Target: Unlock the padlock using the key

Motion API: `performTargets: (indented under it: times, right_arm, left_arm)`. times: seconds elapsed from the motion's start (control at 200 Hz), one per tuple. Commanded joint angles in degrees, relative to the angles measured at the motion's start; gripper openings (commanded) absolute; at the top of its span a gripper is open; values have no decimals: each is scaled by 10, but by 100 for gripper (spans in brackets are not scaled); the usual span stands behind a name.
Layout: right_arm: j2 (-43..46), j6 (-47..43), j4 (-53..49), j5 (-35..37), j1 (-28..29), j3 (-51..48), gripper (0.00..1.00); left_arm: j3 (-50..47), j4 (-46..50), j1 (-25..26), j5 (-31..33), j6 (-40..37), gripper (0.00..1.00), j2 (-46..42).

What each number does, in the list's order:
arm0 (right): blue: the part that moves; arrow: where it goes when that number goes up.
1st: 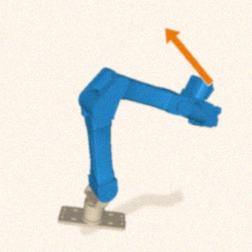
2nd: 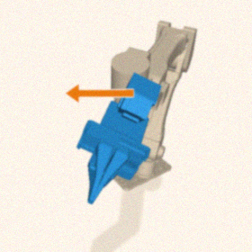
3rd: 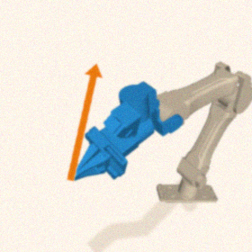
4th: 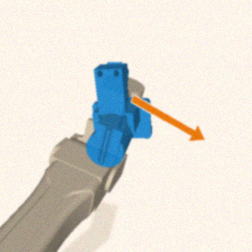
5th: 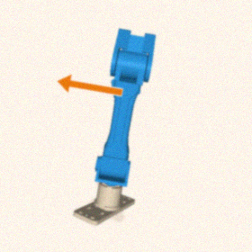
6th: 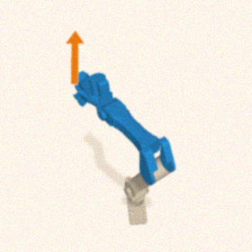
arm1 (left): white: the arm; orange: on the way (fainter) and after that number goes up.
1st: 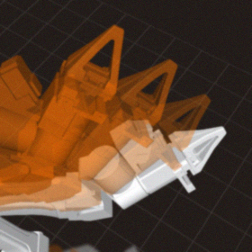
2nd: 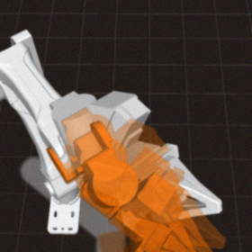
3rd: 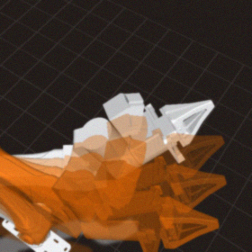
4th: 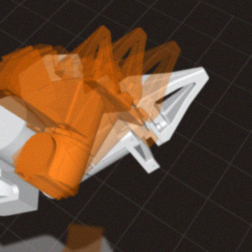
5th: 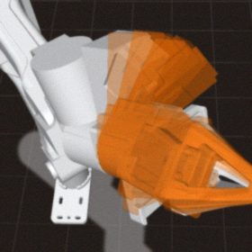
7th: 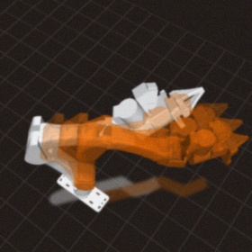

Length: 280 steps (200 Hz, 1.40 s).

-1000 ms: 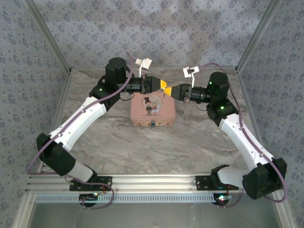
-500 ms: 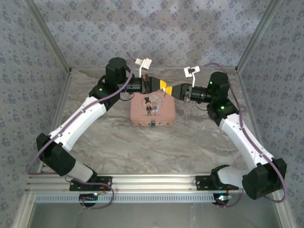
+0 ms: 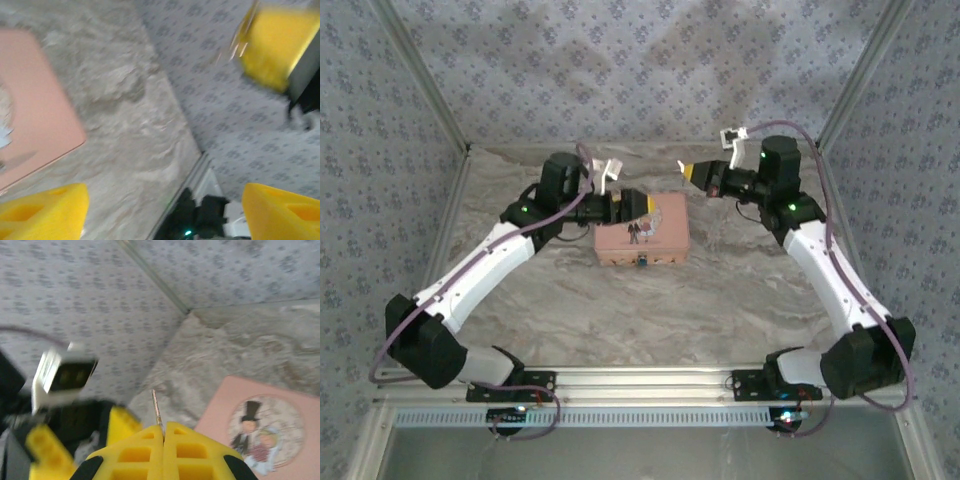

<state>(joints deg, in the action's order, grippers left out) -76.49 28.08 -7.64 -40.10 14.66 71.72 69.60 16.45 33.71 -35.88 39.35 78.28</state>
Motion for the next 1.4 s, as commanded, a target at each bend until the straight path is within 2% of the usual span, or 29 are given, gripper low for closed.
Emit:
performTargets:
  times: [0.0,0.075,0.27,0.69,0.964,1.199,1.279,1.394]
  right_arm:
    - [-57,-76,-68,103,-1,34,0]
    - [-102,-85,-64,140,1,53,0]
    - [-234,-101,-70,202,11,133,0]
    - [-456,-97,-125,255,20,306,0]
    - [-468,-114,-139,253,30,282,0]
    - [-451,-124,-125,257,35,234,0]
    - [-447,-126,-118,257,36,225,0]
    - [-444,-128,-112,259,41,215,0]
  left_arm:
    - [-77,35,9,59,-36,88,-22]
    - [-131,22,15,84,-39,98,-25]
    - [-221,-57,26,102,-40,98,3]
    - [-202,-161,16,160,-88,98,112]
    - [-173,-183,-13,176,-113,98,143]
    - [-188,-218,-19,152,-98,98,158]
    - [-229,-271,-12,154,-89,98,153]
    - [-318,-423,13,188,-103,98,131]
